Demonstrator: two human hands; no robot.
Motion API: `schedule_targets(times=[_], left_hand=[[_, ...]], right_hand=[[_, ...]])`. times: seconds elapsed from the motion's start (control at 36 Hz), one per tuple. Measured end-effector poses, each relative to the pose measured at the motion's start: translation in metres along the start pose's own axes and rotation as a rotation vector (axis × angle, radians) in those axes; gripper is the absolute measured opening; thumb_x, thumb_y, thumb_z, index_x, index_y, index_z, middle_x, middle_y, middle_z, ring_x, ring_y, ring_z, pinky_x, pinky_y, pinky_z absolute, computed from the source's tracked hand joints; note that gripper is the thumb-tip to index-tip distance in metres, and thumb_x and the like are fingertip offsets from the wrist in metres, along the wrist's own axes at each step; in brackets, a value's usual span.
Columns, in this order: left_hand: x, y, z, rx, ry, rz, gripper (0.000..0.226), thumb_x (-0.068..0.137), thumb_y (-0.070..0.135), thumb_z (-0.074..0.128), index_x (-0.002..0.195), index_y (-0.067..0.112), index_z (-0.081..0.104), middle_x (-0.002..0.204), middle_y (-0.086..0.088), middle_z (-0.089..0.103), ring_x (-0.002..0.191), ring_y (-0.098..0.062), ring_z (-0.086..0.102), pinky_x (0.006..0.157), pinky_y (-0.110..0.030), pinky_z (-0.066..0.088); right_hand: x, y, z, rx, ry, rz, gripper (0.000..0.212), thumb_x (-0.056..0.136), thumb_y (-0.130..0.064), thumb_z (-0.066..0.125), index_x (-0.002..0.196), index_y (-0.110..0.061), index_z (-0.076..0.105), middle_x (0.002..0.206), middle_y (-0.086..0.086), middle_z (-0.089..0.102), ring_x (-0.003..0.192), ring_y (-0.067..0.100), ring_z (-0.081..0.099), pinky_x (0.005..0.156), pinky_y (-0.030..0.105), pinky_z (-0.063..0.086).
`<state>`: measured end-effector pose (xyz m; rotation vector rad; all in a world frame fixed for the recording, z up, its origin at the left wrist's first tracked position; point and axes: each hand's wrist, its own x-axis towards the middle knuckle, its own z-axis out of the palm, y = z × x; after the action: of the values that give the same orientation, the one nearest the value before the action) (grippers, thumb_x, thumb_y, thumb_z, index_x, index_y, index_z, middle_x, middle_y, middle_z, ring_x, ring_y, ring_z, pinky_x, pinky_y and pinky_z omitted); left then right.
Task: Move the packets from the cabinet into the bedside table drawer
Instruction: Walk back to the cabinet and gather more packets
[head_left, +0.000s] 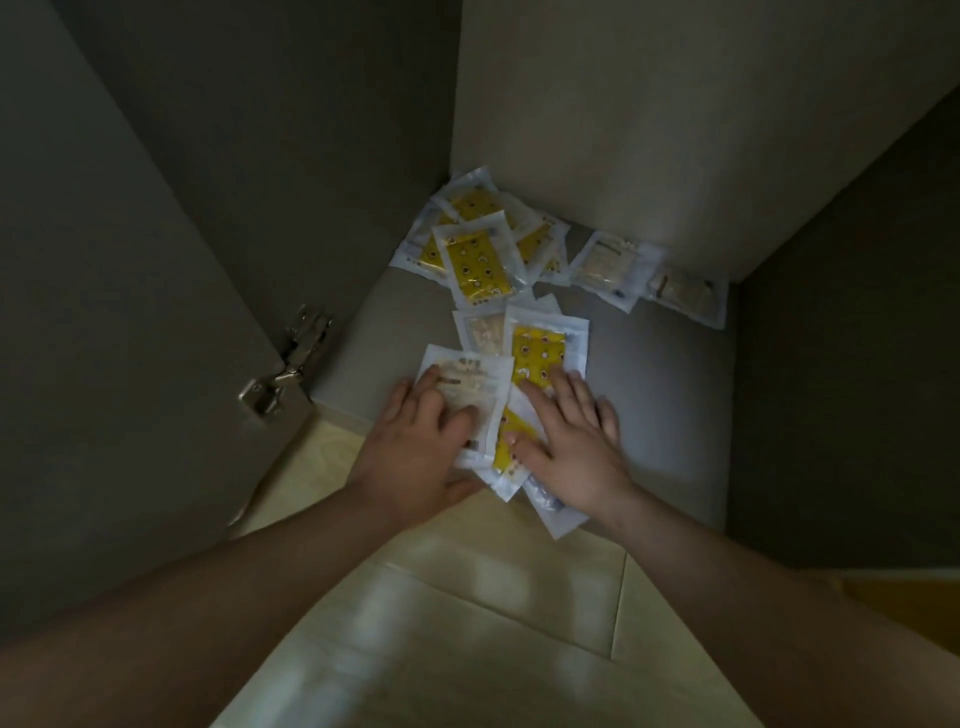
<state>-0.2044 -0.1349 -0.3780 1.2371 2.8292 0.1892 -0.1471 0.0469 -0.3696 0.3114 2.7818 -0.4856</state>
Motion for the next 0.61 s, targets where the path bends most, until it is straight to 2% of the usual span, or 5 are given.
schedule_targets(times=[0.11,0.25,0.39,0.5,0.61], left_hand=[[-0.004,0.005,0.002,0.02,0.031,0.039,0.056,0.067,0.054,0.053,0.1,0.009,0.055,0.104,-0.019,0.06,0.125,-0.04,0.045,0.096,-0.058,0.041],[0.01,0.012,0.003,0.062,-0.098,0.009,0.107,0.045,0.061,0.078,0.133,0.016,0.037,0.141,-0.02,0.045,0.132,-0.04,0.038,0.096,-0.059,0.038],[0.038,0.008,-0.006,0.09,-0.249,0.026,0.118,0.068,0.072,0.06,0.145,0.036,-0.02,0.155,-0.006,-0.027,0.141,-0.033,-0.024,0.112,-0.054,-0.009],[0.056,0.001,-0.008,0.026,-0.411,0.055,0.129,0.057,0.074,0.068,0.144,0.041,-0.021,0.15,-0.001,-0.037,0.136,-0.028,-0.036,0.111,-0.053,-0.014],[0.073,-0.005,-0.009,-0.071,-0.468,0.033,0.129,0.053,0.076,0.069,0.144,0.044,-0.018,0.15,0.002,-0.037,0.136,-0.026,-0.037,0.11,-0.053,-0.015]], right_hand=[[-0.016,0.016,-0.003,-0.148,-0.052,-0.107,0.12,0.053,-0.092,0.013,0.151,-0.024,-0.007,0.156,-0.005,-0.022,0.132,0.002,-0.031,0.112,0.036,-0.017],[-0.024,0.026,-0.009,-0.258,-0.119,-0.127,0.12,0.068,-0.075,0.057,0.149,-0.023,-0.016,0.153,-0.003,-0.031,0.137,0.011,-0.033,0.114,0.042,-0.016],[-0.025,0.031,-0.009,-0.205,-0.076,-0.042,0.118,0.066,-0.068,0.064,0.148,-0.033,-0.011,0.155,-0.003,-0.025,0.141,0.018,-0.027,0.114,0.046,-0.013],[-0.026,0.03,-0.01,-0.213,-0.002,-0.066,0.117,0.059,-0.076,0.063,0.15,-0.029,0.006,0.154,-0.005,0.008,0.145,0.02,-0.004,0.113,0.045,-0.012],[-0.028,0.03,-0.011,-0.229,0.105,-0.039,0.109,0.037,-0.085,0.05,0.124,-0.02,0.05,0.113,-0.001,0.057,0.116,0.022,0.041,0.106,0.043,0.012]])
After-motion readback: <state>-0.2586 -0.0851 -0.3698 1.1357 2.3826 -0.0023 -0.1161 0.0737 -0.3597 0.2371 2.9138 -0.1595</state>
